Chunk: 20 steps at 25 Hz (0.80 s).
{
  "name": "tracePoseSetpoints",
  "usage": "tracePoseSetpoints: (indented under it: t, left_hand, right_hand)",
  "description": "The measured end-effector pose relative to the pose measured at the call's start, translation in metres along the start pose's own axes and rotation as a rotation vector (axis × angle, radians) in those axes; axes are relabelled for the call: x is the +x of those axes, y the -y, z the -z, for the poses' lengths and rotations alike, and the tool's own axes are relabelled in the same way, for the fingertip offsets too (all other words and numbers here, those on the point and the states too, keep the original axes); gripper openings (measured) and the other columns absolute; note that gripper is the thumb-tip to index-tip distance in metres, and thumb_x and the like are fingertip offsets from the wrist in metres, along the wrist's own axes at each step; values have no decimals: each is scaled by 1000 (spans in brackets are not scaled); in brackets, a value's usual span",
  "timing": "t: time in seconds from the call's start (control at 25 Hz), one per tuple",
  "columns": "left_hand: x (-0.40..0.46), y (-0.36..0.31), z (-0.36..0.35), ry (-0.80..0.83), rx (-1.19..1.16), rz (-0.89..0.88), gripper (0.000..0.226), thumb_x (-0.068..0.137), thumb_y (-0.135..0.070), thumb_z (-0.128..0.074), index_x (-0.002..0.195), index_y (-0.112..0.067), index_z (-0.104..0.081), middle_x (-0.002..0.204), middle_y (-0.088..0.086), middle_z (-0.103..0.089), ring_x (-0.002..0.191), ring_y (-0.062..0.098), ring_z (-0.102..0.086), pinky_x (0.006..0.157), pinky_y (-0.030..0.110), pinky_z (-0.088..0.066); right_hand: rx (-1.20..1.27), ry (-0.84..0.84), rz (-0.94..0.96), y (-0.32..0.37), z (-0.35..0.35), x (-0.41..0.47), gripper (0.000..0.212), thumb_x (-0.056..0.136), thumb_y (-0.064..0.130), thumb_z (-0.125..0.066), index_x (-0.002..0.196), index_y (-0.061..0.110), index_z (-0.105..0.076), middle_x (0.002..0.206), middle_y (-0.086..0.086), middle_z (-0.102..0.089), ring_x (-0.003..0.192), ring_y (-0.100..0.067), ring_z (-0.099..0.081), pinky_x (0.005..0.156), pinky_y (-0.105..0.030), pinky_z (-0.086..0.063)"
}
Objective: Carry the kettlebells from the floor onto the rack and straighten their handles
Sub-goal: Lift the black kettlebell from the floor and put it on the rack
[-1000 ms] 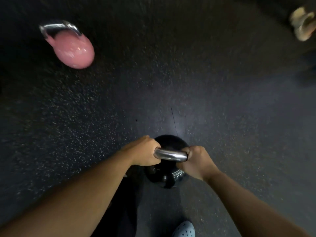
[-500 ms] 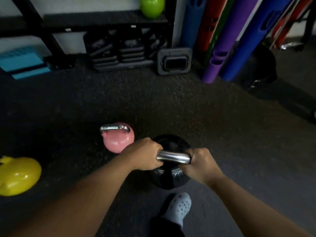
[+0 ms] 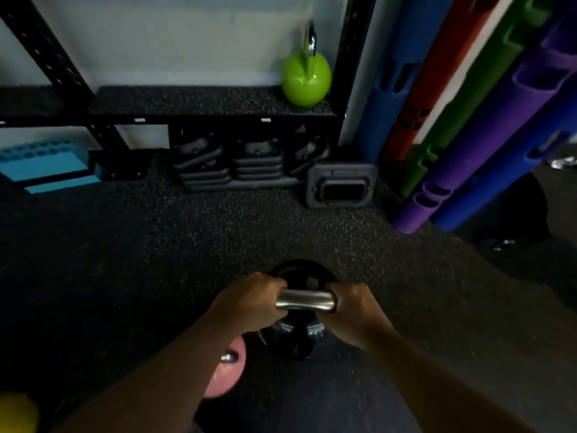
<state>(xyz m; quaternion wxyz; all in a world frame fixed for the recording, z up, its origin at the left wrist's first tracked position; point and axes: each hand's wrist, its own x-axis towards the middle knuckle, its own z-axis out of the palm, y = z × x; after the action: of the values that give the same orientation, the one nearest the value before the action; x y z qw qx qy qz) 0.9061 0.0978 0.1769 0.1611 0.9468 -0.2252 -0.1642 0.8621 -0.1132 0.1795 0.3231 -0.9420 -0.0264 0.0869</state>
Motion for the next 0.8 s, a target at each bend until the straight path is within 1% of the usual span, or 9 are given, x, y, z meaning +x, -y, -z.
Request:
tracePoseSetpoints:
  t: [0.12,0.2,0.32,0.4,0.48,0.56,0.68,0.72,0.8]
  left_hand:
    - [55,42,40,-33,-18,8,17,77,-40,-60,85,-25,-60,84,-2,-69,75,21,-66,58,26,-37]
    - [91,74,71,-46,-43,-7,14,77,-39,-60,77,-27,-54,75,-6,-63,68,18,-62,54,26,-34]
    - [133,117,119,-82,-85,5,27,79,-38,-59,63,-27,-40,61,-11,-50,55,9,-52,47,24,-29]
    - [160,140,149,-118,-68,12,31,81,-36,-59,60,-31,-37,59,-10,-47,51,6,-48,44,21,-25]
    - [199,168,179,-158,-16,1,28,83,-34,-60,63,-31,-41,61,-10,-49,54,6,-51,45,20,-26]
    - [241,193,206,-204,44,13,21,84,-35,-61,69,-30,-47,64,-11,-52,58,9,-55,46,20,-28]
    - [308,222,235,-289,117,63,12,84,-35,-64,84,-24,-60,75,-7,-62,69,16,-63,56,29,-45]
    - [328,228,243,-298,124,79,13,84,-34,-65,89,-22,-61,79,-5,-64,71,17,-64,61,31,-51]
    - [374,246,261,-315,123,115,13,85,-30,-66,95,-21,-63,81,-4,-65,71,16,-63,64,34,-55]
  right_hand:
    - [-15,45,23,21,14,81,4,80,22,-66,81,22,-69,62,7,-65,55,-2,-63,46,-14,-45]
    - [-47,31,34,42,21,136,4,79,22,-64,79,21,-68,64,9,-65,54,-3,-62,46,-13,-43]
    - [-41,-33,71,73,28,213,8,75,23,-62,76,21,-69,59,12,-61,51,0,-57,46,-9,-39]
    - [-19,-40,94,88,33,259,9,73,29,-61,73,22,-67,57,13,-59,51,2,-57,46,-9,-39]
    - [15,-57,115,98,36,315,10,74,34,-61,72,25,-64,57,15,-59,54,3,-59,46,-10,-38]
    - [15,-80,153,103,41,375,10,74,36,-62,75,26,-64,58,17,-58,57,3,-58,48,-7,-35]
    - [7,-108,216,99,50,468,24,69,40,-59,84,23,-68,68,8,-67,69,-5,-63,54,-4,-33]
    - [6,-118,231,98,53,493,25,69,39,-60,86,22,-69,71,5,-69,69,-7,-64,55,-7,-35]
    - [4,-141,241,98,60,548,18,72,31,-67,86,22,-67,73,3,-70,67,-10,-63,56,-15,-36]
